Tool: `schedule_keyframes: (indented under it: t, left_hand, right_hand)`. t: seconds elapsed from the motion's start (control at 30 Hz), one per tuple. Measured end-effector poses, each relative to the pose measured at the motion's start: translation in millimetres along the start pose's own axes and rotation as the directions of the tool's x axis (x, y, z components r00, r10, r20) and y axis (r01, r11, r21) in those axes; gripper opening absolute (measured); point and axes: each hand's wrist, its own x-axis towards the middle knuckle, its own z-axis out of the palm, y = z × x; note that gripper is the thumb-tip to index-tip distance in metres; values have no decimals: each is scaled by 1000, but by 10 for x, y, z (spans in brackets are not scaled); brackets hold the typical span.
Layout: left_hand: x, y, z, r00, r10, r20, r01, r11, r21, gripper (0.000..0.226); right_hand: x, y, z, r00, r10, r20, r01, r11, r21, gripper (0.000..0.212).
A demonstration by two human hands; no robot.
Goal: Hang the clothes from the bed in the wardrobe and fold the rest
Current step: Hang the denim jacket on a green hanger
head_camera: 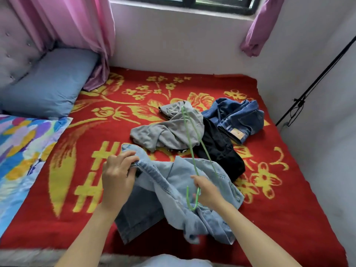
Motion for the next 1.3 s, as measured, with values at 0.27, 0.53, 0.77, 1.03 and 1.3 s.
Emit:
schedule_keyframes:
  t: [0.27,0.53,0.77,1.03,1.3]
  left_hand:
    - [76,186,-124,990,-138,-37,133,986,-104,19]
    - [333,226,-161,992,-99,-75,98,995,-20,17]
    - [545,-80,-303,986,154,68,-166,949,269,15]
    - [782,66,-32,832,-307,461,397,911,-110,4]
    - [979,259,226,540,-200,817,383,924,-27,17]
  right_hand:
    - [3,-247,600,969,0,247,-48,981,188,38]
    - [33,-214,430,985,158,-72,-132,951,280,45]
    - [-214,-40,-1449,750,119,-651,127,939,318,51]
    - [-141,98,-2099,879,100,-465,-153,985,-77,40]
    - [-326,-57,-2023,956,227,-186,-110,864,491,24]
